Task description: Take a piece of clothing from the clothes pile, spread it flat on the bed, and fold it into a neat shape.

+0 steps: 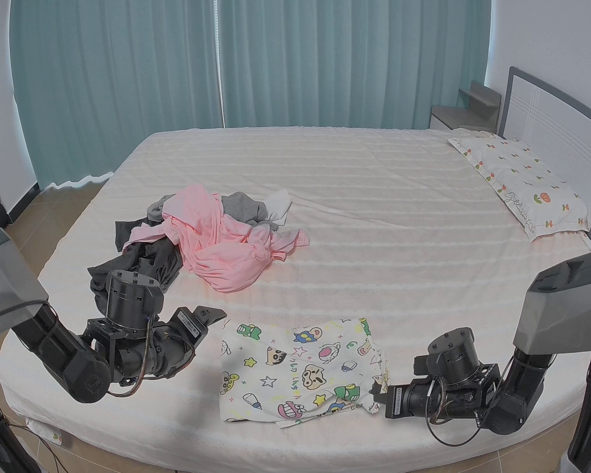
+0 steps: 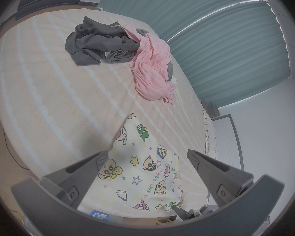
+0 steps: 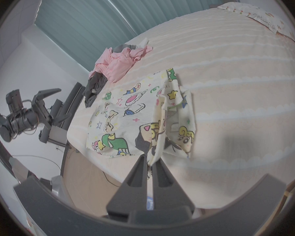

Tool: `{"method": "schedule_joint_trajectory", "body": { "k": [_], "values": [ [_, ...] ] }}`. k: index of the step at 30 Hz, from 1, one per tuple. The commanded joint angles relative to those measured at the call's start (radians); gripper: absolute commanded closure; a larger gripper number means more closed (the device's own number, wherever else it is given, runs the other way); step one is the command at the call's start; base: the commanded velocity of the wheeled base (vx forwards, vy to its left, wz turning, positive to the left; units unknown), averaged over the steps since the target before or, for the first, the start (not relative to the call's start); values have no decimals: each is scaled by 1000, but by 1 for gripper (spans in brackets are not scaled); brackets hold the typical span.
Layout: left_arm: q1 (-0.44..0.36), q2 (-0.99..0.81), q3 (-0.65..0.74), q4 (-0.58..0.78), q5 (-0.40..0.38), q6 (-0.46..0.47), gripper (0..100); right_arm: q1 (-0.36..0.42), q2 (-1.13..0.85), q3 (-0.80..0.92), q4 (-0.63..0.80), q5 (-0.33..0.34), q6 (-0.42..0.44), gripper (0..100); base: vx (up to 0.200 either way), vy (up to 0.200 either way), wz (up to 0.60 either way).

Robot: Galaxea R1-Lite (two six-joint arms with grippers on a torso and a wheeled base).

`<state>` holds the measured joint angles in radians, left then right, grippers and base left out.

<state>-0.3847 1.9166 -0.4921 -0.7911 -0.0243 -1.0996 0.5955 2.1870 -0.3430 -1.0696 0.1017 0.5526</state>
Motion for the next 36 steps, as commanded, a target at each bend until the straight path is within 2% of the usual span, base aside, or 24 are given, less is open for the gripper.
{"method": "schedule_joint_trajectory", "body": {
  "k": [1, 9, 10, 16, 19, 22, 28, 31, 33, 36],
  "values": [
    [0, 2, 1, 0, 0, 0, 0, -28, -4, 27, 0, 3, -26, 100, 0, 0, 0],
    [0, 2, 1, 0, 0, 0, 0, -29, 16, 16, -1, 3, -37, 100, 0, 0, 0],
    [0, 4, 1, 0, 0, 0, 0, -28, 16, 18, -3, 3, -37, 0, 0, 0, 0],
    [0, 10, 1, 0, 0, 0, 0, -53, 5, 19, -23, -5, -43, 0, 0, 0, 0],
    [0, 9, 1, 0, 0, 0, 0, -108, -39, 22, -86, 1, -40, 0, 0, 0, 0],
    [0, 12, 1, 0, -2, 0, 0, -143, -58, -34, -90, 9, -36, 0, 0, 0, 0],
    [0, 21, 3, -2, -8, -3, 0, -138, 51, -284, 22, 15, -26, 0, 0, 0, 0],
    [0, 22, 6, -2, -11, -5, 0, -137, 86, -349, 62, 27, -26, 0, 0, 0, 0],
    [0, 32, 17, -2, -16, -5, 0, -141, 140, -455, 142, 76, -26, 0, 0, 0, 0],
    [3, 56, 20, -20, -31, -5, 0, -148, 192, -534, 221, 89, -26, 0, 0, 0, 0]
  ]
}}
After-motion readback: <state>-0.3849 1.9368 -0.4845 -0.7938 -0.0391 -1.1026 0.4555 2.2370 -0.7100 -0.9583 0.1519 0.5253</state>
